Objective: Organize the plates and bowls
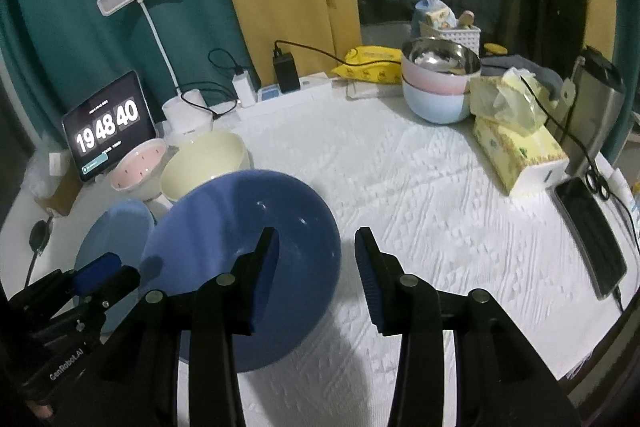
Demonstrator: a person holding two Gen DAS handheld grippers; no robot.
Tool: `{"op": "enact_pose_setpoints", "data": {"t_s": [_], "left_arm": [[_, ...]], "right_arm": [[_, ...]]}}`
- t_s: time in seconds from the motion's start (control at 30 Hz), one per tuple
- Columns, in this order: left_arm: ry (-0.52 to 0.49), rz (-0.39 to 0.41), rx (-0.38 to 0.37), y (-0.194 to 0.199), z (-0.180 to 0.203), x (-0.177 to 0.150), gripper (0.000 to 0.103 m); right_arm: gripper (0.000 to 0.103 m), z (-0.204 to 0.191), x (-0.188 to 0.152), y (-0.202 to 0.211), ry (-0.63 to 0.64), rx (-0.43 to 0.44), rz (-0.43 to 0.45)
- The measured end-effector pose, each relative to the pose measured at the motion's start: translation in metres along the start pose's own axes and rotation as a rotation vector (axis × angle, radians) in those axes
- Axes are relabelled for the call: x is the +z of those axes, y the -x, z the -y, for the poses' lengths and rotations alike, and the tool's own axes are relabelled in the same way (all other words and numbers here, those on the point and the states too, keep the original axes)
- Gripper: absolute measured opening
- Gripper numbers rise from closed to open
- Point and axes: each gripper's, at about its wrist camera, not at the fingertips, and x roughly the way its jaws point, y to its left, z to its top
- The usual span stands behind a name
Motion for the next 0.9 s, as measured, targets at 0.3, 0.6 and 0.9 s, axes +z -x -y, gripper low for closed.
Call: {"op": "enact_pose_setpoints", "data": {"t_s": [0.3,0.6,0.9], "left_arm": [[0.028,0.041,0.021,0.004,-0.014,0.016,0.035],[0.053,0.065,0.038,-0.001,-0.029,0.034,0.036],[0.072,0.074,0.044,-0.014,-0.037,0.049,0.044]], "right_arm": [[0.041,-0.016,0.016,-0.006,0.044,0.024,0.010],[0.041,-0.027,0.033,-0.020,0.074,0.043,0.011],[0.041,-0.038,0.050,-0.039,0.106,0.063,0.006]]}}
